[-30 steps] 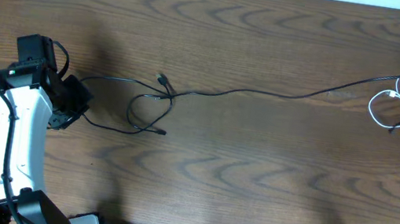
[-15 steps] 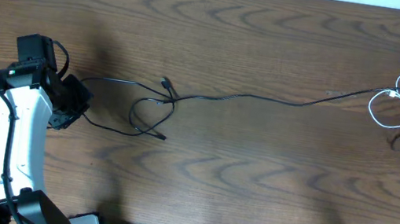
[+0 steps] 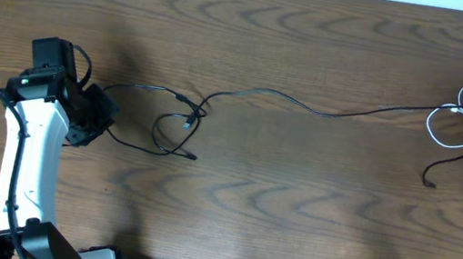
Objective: Untangle cables
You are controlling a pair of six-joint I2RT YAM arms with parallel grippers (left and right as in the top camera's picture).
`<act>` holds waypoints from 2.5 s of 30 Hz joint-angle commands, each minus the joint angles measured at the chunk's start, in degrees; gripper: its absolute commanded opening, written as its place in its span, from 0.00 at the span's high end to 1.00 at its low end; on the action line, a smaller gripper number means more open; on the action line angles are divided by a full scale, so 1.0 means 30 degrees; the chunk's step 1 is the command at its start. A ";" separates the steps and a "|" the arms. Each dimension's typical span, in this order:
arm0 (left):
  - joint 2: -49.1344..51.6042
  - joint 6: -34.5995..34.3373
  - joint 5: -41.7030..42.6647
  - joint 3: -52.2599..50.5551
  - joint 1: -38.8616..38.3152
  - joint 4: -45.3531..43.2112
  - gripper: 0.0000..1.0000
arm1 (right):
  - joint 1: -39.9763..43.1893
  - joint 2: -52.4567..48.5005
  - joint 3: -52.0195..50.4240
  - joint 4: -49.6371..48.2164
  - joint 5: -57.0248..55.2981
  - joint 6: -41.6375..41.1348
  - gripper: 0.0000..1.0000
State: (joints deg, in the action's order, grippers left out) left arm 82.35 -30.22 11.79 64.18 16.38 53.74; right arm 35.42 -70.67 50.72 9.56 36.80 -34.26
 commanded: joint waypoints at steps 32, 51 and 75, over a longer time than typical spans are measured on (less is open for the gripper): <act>-0.0007 0.3067 0.3198 -0.0124 -0.2084 -0.0073 0.92 | -0.3089 -0.2091 1.2451 0.3971 -0.7431 0.7235 0.99; 0.0007 0.3067 0.3220 -0.0131 -0.3636 -0.0583 0.92 | -0.3096 -0.4065 1.2437 1.0819 -0.6477 0.5632 0.99; 0.0022 0.2273 0.6557 -0.0131 -0.5399 -0.4743 0.92 | -0.5115 -0.6222 1.1890 1.6109 0.0379 0.4371 0.99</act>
State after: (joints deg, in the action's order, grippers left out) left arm 82.35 -19.14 32.60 64.16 0.25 39.81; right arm 23.11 -89.19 87.11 57.82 36.40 -19.38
